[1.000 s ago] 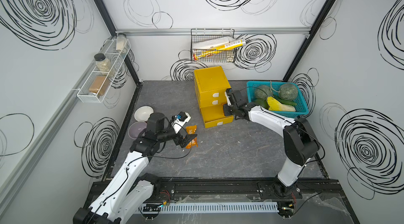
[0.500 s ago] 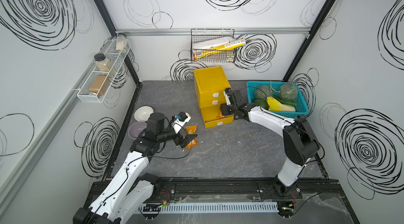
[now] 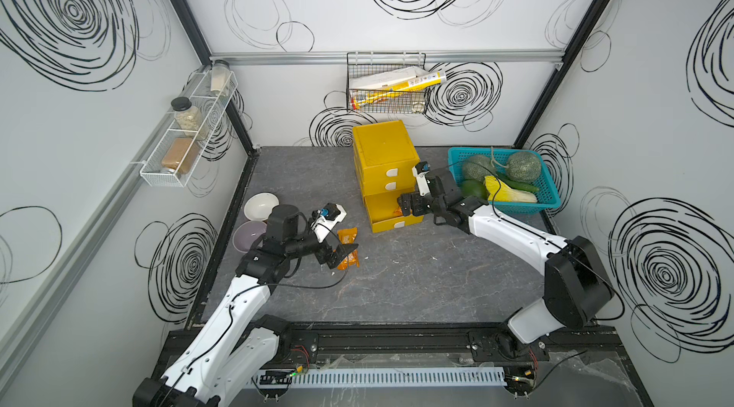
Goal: Place the cookies into the drawer by color
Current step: Place the cookie in the drawer, then pick up the cookie at the center of the board.
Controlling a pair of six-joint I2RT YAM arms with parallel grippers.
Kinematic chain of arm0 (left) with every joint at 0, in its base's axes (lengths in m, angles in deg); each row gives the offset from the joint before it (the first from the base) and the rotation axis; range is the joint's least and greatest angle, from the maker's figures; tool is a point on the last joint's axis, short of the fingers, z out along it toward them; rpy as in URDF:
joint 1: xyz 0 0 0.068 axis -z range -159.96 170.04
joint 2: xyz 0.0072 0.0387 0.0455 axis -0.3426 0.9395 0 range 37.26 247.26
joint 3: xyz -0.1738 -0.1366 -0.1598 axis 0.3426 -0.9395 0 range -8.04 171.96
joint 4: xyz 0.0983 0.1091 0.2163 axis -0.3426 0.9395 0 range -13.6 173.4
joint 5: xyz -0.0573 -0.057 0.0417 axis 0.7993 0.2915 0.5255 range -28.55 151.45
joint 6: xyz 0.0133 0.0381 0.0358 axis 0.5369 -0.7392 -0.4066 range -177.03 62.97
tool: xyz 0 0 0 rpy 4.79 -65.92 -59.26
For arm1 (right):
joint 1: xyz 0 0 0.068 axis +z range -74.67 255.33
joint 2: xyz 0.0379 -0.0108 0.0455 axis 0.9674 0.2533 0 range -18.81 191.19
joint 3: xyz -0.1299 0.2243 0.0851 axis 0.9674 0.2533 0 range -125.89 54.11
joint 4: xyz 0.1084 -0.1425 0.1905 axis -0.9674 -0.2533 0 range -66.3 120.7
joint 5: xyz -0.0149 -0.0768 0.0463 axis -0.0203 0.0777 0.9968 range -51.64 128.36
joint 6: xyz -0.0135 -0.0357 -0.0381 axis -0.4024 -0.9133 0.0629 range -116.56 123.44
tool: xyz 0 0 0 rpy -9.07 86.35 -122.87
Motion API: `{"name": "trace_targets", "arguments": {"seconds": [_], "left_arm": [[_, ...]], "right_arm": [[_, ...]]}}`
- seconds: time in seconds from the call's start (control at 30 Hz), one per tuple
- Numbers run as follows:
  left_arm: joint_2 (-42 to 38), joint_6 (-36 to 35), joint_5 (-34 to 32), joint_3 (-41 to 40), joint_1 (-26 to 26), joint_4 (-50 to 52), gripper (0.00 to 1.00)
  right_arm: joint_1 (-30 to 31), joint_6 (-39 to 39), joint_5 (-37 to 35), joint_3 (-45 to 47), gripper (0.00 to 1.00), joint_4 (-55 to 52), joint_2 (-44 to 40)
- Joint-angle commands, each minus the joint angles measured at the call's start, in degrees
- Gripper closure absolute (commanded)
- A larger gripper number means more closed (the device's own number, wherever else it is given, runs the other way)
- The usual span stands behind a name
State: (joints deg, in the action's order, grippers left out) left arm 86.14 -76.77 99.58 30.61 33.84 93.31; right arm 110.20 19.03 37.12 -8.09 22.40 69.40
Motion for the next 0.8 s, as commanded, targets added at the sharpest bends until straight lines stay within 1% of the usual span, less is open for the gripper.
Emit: {"name": "trace_targets", "arguments": {"seconds": [0.0,0.07,0.2,0.3,0.4,0.6,0.67,0.77], "left_arm": [[-0.85,-0.92,-0.26,-0.27,-0.22,-1.51,0.01],[-0.82,-0.97,-0.27,0.45,-0.77,-0.57,0.01],[-0.92,-1.82,-2.16,-0.63,-1.03,-1.82,0.01],[-0.81,-1.71,-2.13,0.43,-1.55,-0.48,0.01],[-0.87,-1.65,-3.73,-0.38,-1.78,-2.00,0.01],[-0.68,-1.66,-3.01,0.36,-2.00,-1.22,0.01],[-0.76,-1.92,-3.15,-0.33,-1.72,-2.09,0.01],[-0.55,-1.66,-2.71,0.93,-1.96,-0.41,0.01]], "right_arm": [[1.37,-1.07,-0.02,1.84,0.00,0.82,-2.06],[2.13,-1.72,0.16,2.28,0.00,0.45,-2.94],[5.01,-4.91,-0.74,4.30,0.00,2.46,-4.90],[7.04,-6.97,0.36,4.67,0.01,3.35,-5.19],[9.50,-9.39,0.41,5.91,0.03,5.51,-5.58],[13.46,-11.91,3.08,6.15,0.05,8.02,-3.65],[14.38,-12.26,4.55,6.65,0.07,9.42,-2.72],[15.84,-12.21,7.33,5.87,0.08,10.35,-0.47]]}}
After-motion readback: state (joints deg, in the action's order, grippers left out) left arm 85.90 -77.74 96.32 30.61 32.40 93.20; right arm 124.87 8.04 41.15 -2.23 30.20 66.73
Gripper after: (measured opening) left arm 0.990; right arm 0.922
